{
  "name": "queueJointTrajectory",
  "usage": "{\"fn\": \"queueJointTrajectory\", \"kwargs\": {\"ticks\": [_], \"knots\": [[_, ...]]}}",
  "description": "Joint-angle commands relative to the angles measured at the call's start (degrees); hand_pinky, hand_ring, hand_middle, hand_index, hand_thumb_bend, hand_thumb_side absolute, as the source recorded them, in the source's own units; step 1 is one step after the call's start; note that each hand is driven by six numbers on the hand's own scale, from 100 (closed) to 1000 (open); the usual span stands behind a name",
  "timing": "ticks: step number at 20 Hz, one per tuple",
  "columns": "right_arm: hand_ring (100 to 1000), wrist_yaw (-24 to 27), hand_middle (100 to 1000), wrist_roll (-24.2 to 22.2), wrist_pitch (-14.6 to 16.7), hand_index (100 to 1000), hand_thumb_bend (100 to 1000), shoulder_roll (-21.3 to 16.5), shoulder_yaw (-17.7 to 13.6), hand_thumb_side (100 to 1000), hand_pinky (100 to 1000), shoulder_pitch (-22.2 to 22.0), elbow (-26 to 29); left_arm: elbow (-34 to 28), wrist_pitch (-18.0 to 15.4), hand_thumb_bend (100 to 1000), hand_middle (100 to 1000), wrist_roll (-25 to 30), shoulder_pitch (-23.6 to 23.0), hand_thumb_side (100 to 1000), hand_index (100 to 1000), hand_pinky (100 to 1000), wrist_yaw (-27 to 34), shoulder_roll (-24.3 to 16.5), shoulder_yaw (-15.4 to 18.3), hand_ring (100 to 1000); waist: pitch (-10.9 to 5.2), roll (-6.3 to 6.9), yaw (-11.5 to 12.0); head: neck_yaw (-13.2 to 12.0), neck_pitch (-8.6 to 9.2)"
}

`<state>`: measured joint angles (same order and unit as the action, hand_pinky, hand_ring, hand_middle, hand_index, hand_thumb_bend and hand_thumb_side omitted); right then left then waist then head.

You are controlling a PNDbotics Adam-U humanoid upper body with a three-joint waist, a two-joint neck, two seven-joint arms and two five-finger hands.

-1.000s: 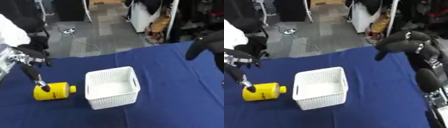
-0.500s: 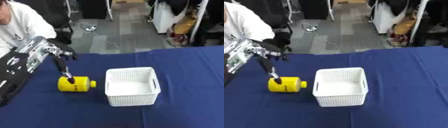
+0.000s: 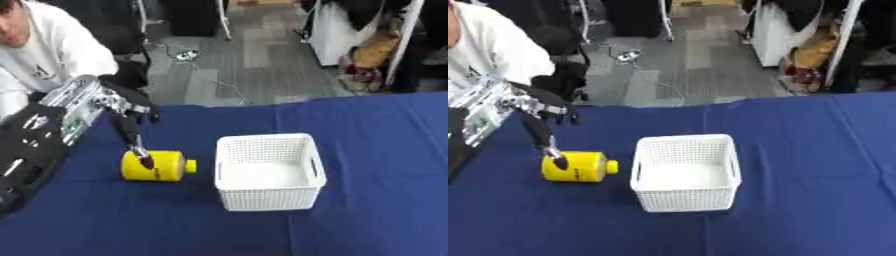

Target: Pick up objects on the table and place them in the box.

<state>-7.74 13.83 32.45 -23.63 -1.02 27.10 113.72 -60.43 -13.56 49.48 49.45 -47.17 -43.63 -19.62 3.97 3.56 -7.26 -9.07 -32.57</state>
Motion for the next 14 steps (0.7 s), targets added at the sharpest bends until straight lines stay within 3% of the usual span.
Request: {"fn": "queueJointTrajectory", "kwargs": {"ticks": [1,14], "knots": [[487,-0.48,592,1.13,0.04,742,100,-0.29,0.05,1000,415,1.07,0.87,0.06,-3.05,929,874,2.49,0.73,612,950,638,-0.19,-0.7,0.03,745,-0.46,-0.1,0.03,-0.29,0.27],[490,-0.85,597,1.16,-0.1,743,100,0.24,0.2,1000,420,1.82,0.87,1.75,-4.42,931,873,2.49,0.11,593,953,645,-0.71,0.09,-0.12,743,0.3,-0.17,-0.84,-1.15,0.28]]}}
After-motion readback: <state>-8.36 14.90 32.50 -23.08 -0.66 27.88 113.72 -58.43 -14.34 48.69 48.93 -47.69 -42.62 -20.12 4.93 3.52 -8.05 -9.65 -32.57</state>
